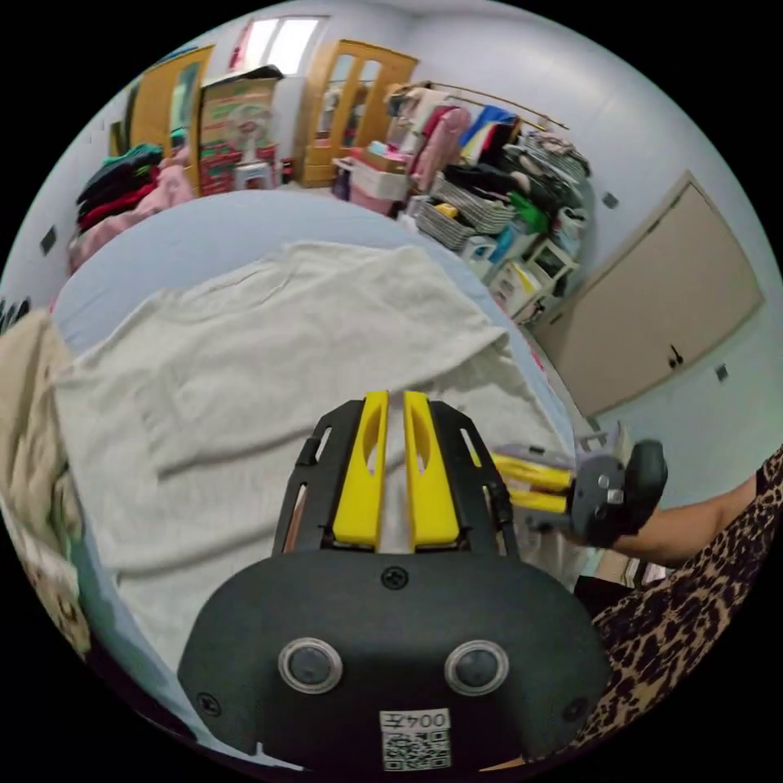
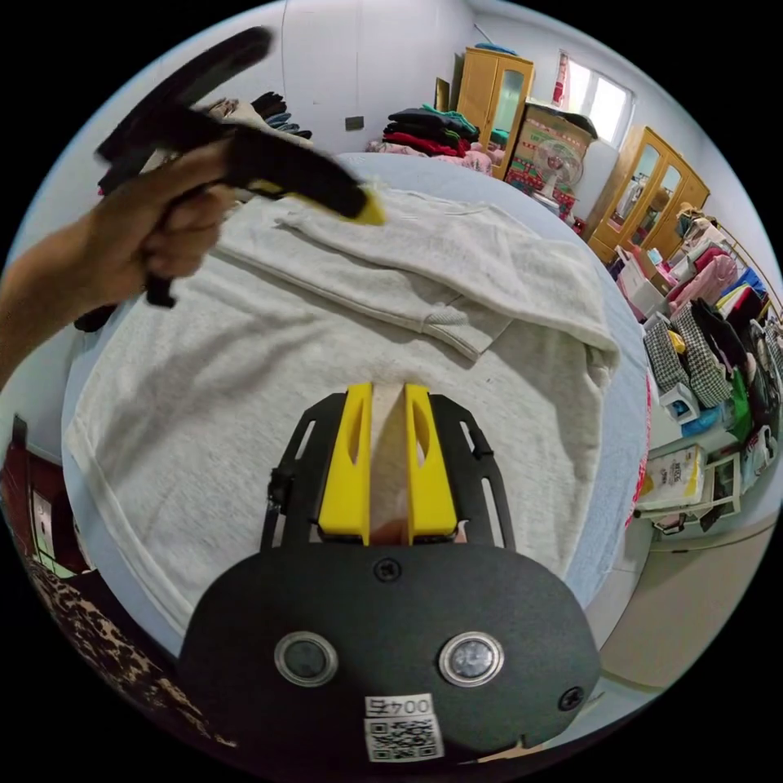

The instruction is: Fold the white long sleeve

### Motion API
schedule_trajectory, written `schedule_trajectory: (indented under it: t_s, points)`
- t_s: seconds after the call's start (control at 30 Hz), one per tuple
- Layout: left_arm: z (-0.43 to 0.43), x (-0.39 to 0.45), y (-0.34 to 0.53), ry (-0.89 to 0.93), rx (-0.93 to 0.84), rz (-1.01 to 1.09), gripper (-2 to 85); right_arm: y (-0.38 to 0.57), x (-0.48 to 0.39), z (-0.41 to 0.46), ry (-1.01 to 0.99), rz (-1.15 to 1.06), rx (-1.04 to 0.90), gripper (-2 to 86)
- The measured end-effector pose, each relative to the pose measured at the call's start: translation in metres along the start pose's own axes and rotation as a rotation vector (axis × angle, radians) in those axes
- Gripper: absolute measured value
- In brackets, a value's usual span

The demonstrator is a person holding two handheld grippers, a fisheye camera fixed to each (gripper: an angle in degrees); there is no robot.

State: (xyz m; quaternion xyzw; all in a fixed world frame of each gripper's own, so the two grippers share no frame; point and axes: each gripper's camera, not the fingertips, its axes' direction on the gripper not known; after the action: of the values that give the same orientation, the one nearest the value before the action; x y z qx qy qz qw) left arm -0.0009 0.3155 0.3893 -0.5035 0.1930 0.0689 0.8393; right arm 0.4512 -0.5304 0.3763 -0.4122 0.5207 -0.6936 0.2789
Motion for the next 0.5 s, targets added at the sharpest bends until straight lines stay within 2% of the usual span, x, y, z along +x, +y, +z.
schedule_trajectory:
  t_s: [0.13, 0.27, 0.5]
  points:
    - [-0.009, 0.001, 0.116, -0.121, -0.077, -0.15, 1.3, 0.0, -0.001, 0.003, -0.012, 0.005, 0.0, 7.0]
    - [-0.016, 0.011, 0.224, -0.144, -0.145, -0.32, 0.7, 0.0, -0.007, 0.006, 0.005, -0.003, 0.001, 6.8]
    - [-0.02, 0.033, 0.318, -0.199, -0.132, -0.47, 0.7, -0.003, -0.007, 0.01, -0.011, 0.005, 0.0, 6.4]
